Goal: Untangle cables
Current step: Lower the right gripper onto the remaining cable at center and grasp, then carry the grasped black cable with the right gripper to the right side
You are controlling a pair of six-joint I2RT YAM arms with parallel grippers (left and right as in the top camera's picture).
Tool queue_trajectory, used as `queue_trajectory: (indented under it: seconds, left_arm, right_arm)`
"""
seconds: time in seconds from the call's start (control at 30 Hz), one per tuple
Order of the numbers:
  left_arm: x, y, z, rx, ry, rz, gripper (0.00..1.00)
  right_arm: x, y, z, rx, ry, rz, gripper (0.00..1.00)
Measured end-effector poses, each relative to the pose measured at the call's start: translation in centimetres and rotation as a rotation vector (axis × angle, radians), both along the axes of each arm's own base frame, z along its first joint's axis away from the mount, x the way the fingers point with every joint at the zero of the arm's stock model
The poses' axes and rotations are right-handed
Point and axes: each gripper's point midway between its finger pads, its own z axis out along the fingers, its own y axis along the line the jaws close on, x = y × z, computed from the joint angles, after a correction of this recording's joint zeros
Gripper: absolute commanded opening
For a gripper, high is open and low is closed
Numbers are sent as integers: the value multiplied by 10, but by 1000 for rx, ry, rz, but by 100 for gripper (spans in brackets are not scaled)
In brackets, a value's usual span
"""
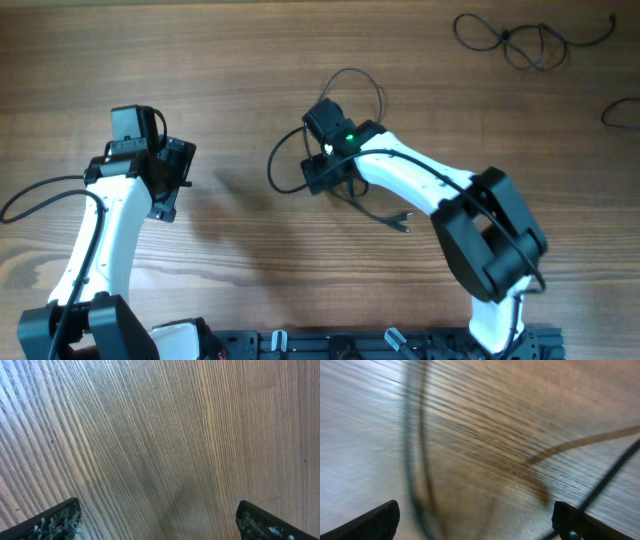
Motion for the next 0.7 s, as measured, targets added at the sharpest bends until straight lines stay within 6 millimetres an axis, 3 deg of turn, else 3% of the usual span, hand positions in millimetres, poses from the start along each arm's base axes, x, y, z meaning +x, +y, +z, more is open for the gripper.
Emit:
queue_trajectory:
  seconds: [0.1, 0.13, 0.2, 0.27, 0.37, 0.47, 0.5, 0.57, 0.63, 0.67, 0.7]
  left_arm:
    - [0, 0, 0, 0, 0, 0, 100]
    - [0, 0, 0, 0, 0, 0, 100]
    - [0, 0, 0, 0, 0, 0, 100]
    - [0, 0, 0, 0, 0, 0, 100]
    - [-1, 0, 0, -1, 4, 0, 100]
    - [-3, 0, -1, -2, 11, 0, 100]
    - [-3, 0, -1, -2, 12, 0, 100]
    - [-3, 0, -1, -2, 11, 0, 100]
    - [-3, 0, -1, -2, 12, 0, 100]
    - [-3, -1, -1, -2, 13, 0, 100]
    - [-3, -1, -1, -2, 14, 0, 100]
  right_arm:
    - [4, 4, -4, -1, -15, -20, 98]
    - [4, 4, -4, -6, -17, -14, 72]
    - [4, 6, -4, -6, -21, -1, 4]
    - [7, 6, -3, -8, -34, 5, 4]
    - [26, -17, 0, -80, -90, -21, 4]
    - [69, -97, 16, -268, -193, -112, 4]
    - [81, -122, 37, -287, -235, -165, 4]
    - [94, -159, 100, -248, -346, -261, 4]
    - [92, -206, 186, -181, -497, -389, 4]
    - [89, -231, 218, -164, -558, -450, 4]
    - [85, -250, 232, -161, -586, -497, 4]
